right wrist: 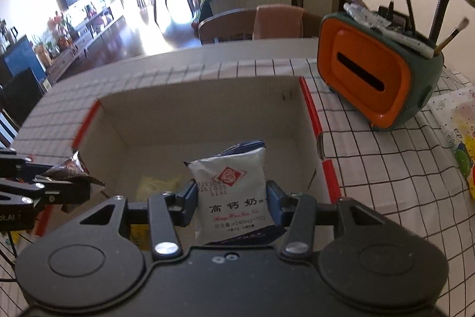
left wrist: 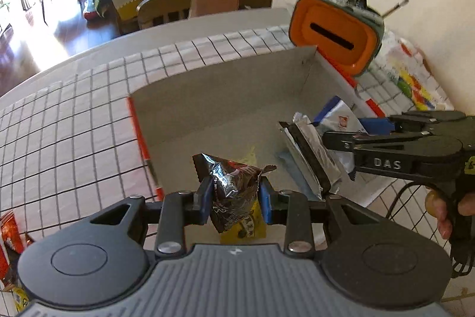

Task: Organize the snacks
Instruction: 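Open the right tool to drop the white packet while the left tool releases the wrapper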

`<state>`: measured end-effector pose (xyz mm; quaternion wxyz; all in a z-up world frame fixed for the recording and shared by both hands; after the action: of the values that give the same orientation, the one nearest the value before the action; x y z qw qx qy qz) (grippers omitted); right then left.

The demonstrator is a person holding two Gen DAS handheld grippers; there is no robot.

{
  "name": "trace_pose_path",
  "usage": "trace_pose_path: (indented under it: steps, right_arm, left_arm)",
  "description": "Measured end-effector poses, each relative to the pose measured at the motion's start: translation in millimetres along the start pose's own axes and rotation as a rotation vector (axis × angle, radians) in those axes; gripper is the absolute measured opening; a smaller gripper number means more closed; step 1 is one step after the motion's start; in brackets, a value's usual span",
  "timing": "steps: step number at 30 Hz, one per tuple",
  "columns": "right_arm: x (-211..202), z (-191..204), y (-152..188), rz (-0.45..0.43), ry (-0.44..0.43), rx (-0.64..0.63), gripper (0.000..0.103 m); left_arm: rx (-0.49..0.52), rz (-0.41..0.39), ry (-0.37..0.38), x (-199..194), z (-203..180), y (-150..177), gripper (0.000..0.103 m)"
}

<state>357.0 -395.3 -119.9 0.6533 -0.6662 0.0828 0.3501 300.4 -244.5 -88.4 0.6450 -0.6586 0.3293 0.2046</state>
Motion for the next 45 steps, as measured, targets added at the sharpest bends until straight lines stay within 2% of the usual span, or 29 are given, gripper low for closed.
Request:
trace_pose_path:
  steps: [7,16,21,29,34,36,39,43,45]
  right_arm:
    - [18,6,8,0.036,-0.022,-0.065,0.047]
    - [30,6,14,0.065,-0.034,-0.106,0.047]
    - [36,3,16,0.089,-0.043,-0.115,0.047]
    - [34,4,15,0.104,-0.045,-0.114,0.047]
    - [33,2,16,0.11,-0.051,-0.089,0.049]
    - [30,1,15,0.105,-0.059,-0.067,0.051]
    - [22,-1,14,0.081,-0.065,-0.035,0.062]
    - [13,0,12,0.055,-0.067,-0.022,0.065]
    - [6,1,11,0.042,-0.068,-0.013,0.068]
  left_arm:
    - [0.135,0.051,-0.004,27,-22,7,0.031]
    - [0.173,0.126,-0.023,51,-25,13,0.031]
    - [0.155,0.157,-0.017,59,-23,16,0.031]
    - [0.146,0.164,-0.007,61,-21,14,0.031]
    - [0.119,0.167,-0.004,60,-16,13,0.035]
    - [0.109,0.161,0.001,57,-14,12,0.037]
    - [0.097,0.154,0.022,53,-13,11,0.042]
    - [0.096,0.131,0.03,45,-14,10,0.045]
    - [0.09,0.118,0.038,39,-15,9,0.052]
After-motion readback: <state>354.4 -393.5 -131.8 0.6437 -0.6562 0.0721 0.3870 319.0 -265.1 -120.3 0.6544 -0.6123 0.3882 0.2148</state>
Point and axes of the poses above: each gripper's, at about its wrist camera, not at the fingertips, and x roughly the way its jaws point, z to its left, y to its underside, the point moved 4 cm from there along x, roughly the way its jaws point, and after that the axes turned 13 degrees about -z, right-handed, at the moved point
